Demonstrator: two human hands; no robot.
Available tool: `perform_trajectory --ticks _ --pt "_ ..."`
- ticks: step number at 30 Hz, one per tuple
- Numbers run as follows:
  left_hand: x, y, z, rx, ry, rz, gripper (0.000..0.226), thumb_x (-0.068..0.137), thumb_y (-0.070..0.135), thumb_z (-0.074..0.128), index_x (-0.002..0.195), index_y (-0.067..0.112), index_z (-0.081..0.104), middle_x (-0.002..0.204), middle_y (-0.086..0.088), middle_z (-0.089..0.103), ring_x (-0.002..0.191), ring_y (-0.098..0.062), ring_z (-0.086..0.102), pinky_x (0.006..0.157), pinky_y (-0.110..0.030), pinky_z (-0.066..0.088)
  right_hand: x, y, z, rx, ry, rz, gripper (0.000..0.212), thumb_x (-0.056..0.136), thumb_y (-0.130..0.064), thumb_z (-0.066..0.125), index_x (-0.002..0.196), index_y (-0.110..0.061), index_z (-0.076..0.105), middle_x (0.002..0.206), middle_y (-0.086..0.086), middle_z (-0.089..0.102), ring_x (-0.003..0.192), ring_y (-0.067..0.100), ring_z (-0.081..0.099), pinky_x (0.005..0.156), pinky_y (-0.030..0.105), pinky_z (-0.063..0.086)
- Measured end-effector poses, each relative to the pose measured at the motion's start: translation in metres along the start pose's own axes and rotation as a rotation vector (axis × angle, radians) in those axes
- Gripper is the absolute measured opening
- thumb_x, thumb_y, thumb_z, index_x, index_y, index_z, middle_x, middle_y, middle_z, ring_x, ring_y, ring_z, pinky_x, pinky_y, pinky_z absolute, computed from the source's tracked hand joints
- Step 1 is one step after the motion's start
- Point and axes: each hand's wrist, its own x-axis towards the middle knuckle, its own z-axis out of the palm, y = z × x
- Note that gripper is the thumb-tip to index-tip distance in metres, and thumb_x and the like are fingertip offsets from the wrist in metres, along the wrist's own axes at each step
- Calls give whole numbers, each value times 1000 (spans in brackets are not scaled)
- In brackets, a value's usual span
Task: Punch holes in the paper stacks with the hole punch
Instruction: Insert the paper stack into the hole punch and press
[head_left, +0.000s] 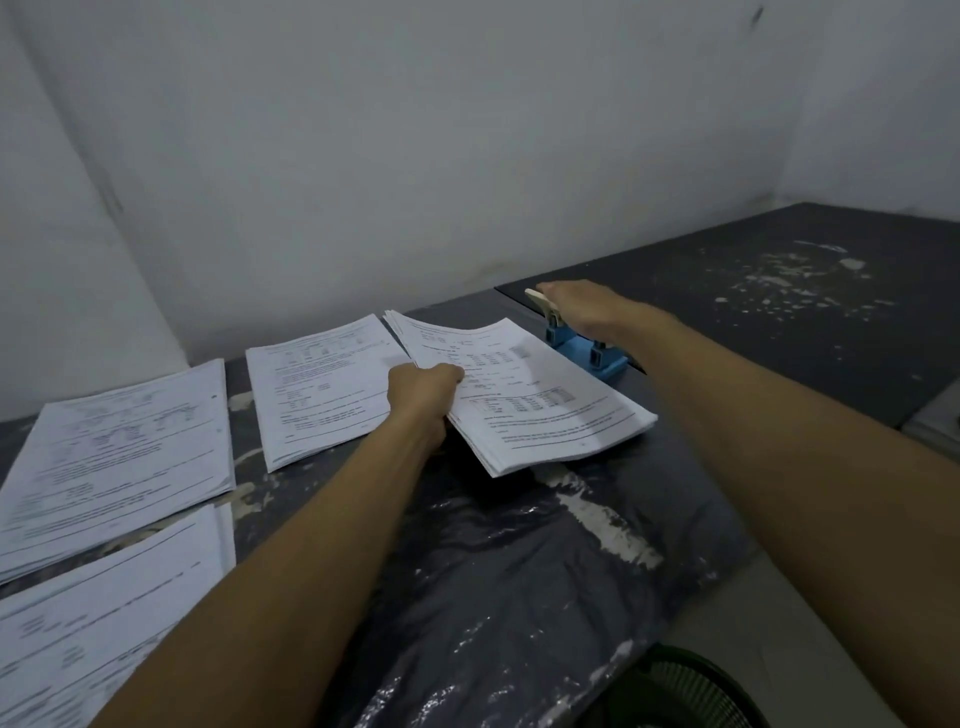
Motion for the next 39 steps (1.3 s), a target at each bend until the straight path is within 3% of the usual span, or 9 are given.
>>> perform_trajectory --ticks 7,11,13,18,22,26,29,34,39 --pt "-2 3 19 -30 37 -57 20 81 3 72 94 7 56 99 -11 68 85 -32 71 75 -50 62 0 1 0 103 -69 24 33 105 -33 24 81 -18 41 88 6 47 74 18 39 66 34 32" --pt "-3 0 20 -36 68 -73 17 81 2 70 88 8 55 101 -13 68 88 -34 71 76 -53 62 -2 2 1 176 -132 44 47 106 -37 22 121 -3 51 121 20 56 98 31 54 90 44 43" --pt "-3 2 17 -21 80 -73 18 82 2 70 85 9 54 103 -13 69 88 -34 71 76 -52 62 -4 2 1 177 -136 45 52 106 -42 22 127 -4 50 129 24 53 99 29 55 88 43 42" --pt "-2 19 6 -15 78 -76 40 80 0 73 116 -1 56 101 -15 69 80 -31 72 69 -47 63 -9 1 1 243 -132 109 78 96 -70 16 154 -20 30 160 11 27 142 32 31 106 47 27" --pt "-8 28 10 -10 50 -76 48 80 -4 72 124 -1 52 100 -15 67 77 -30 71 57 -38 61 -14 -1 0 265 -139 80 76 96 -70 16 156 -25 26 164 8 21 147 31 23 113 48 22" --pt "-12 33 19 -16 49 -104 47 79 -6 70 121 0 49 94 -15 64 71 -28 69 50 -40 60 -16 -1 -1 261 -138 110 77 98 -68 17 153 -16 33 158 12 30 141 30 31 101 41 27" --pt "-11 40 25 -31 52 -106 45 79 -10 69 118 3 49 85 -13 62 62 -23 66 35 -30 52 -16 1 -4 260 -131 91 78 101 -63 17 147 -4 37 155 17 34 140 33 33 111 45 27" --pt "-13 44 30 -87 44 -120 48 80 -9 70 122 1 50 88 -16 64 66 -27 69 43 -33 57 -18 1 -5 263 -122 92 74 102 -61 17 144 -6 41 152 17 38 137 33 37 110 46 28" --pt "-18 25 36 -90 65 -132 42 81 -5 72 108 9 42 87 -12 59 70 -25 67 39 -29 53 -19 1 -6 251 -145 94 71 103 -58 17 138 -4 46 146 21 44 132 35 41 101 43 34"
